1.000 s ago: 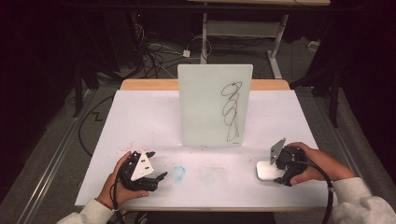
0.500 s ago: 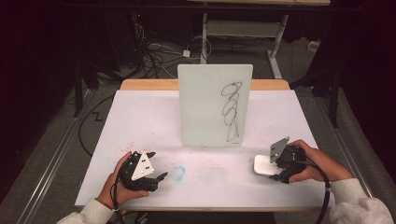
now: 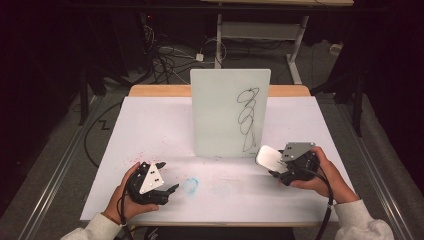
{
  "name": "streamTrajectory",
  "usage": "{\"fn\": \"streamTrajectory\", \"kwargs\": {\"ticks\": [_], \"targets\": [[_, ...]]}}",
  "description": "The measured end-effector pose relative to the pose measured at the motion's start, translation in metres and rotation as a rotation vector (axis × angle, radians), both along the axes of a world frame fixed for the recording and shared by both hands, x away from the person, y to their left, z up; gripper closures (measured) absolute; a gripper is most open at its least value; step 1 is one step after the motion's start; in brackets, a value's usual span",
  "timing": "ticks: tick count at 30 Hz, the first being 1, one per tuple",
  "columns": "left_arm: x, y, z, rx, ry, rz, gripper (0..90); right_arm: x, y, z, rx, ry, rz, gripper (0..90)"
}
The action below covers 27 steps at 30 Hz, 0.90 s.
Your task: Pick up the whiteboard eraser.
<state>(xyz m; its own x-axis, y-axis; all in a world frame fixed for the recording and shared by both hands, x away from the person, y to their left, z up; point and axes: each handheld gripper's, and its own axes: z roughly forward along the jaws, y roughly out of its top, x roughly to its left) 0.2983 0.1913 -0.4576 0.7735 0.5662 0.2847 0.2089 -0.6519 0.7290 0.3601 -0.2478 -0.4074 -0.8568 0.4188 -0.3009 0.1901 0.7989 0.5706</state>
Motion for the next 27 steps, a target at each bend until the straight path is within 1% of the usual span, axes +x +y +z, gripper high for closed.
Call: {"fn": "streamTrajectory", "kwargs": {"ticks": [1,2,3,5,6,7,10,14,15,17,19,20,21,22,23,25,27], "targets": [[0.0,0.0,0.0,-0.002,0.0,0.001,20.7,0.0,0.0,0.0,0.0,0.0,0.0,30.7],[0.0,0.0,0.0,-0.002,0.0,0.003,20.7,-0.002,0.005,-0.002,0.024,-0.015,-0.004,30.7],[0.0,0.0,0.0,-0.002,0.0,0.003,20.7,-0.002,0.005,-0.002,0.024,-0.015,-0.004,30.7],[0.0,0.0,0.0,-0.003,0.0,0.003,20.7,-0.005,0.01,-0.004,0.048,-0.038,-0.027,30.7],[0.0,0.0,0.0,-0.003,0.0,0.003,20.7,-0.006,0.015,-0.006,0.082,-0.051,-0.039,30.7],[0.0,0.0,0.0,-0.004,0.001,0.003,20.7,-0.006,0.018,-0.006,0.094,-0.059,-0.047,30.7],[0.0,0.001,0.001,-0.007,-0.001,0.005,20.7,-0.007,0.023,-0.007,0.114,-0.077,-0.056,30.7],[0.0,0.002,0.001,-0.014,-0.006,0.01,20.7,-0.006,0.028,-0.009,0.181,-0.114,-0.106,30.8],[0.0,0.002,0.002,-0.018,-0.007,0.012,20.7,-0.006,0.029,-0.009,0.191,-0.126,-0.112,30.7],[0.0,0.002,0.002,-0.02,-0.007,0.014,20.7,-0.006,0.031,-0.012,0.208,-0.143,-0.115,30.7],[0.001,0.003,0.001,-0.023,-0.004,0.011,20.7,-0.006,0.032,-0.013,0.21,-0.142,-0.113,30.7],[0.001,0.003,0.001,-0.021,-0.004,0.011,20.7,-0.007,0.034,-0.016,0.208,-0.153,-0.131,30.8],[0.001,0.004,0.001,-0.02,-0.003,0.012,20.7,-0.008,0.035,-0.017,0.209,-0.162,-0.137,30.8],[0.001,0.004,0.001,-0.019,-0.003,0.013,20.7,-0.008,0.035,-0.017,0.209,-0.162,-0.137,30.8],[0.001,0.005,0.001,-0.024,-0.002,0.015,20.6,-0.008,0.037,-0.018,0.215,-0.162,-0.145,30.8],[0.001,0.006,0.001,-0.024,-0.003,0.017,20.6,-0.009,0.041,-0.02,0.233,-0.182,-0.164,30.8],[0.0,0.006,0.001,-0.024,-0.002,0.017,20.6,-0.009,0.042,-0.02,0.239,-0.191,-0.173,30.8]]}}
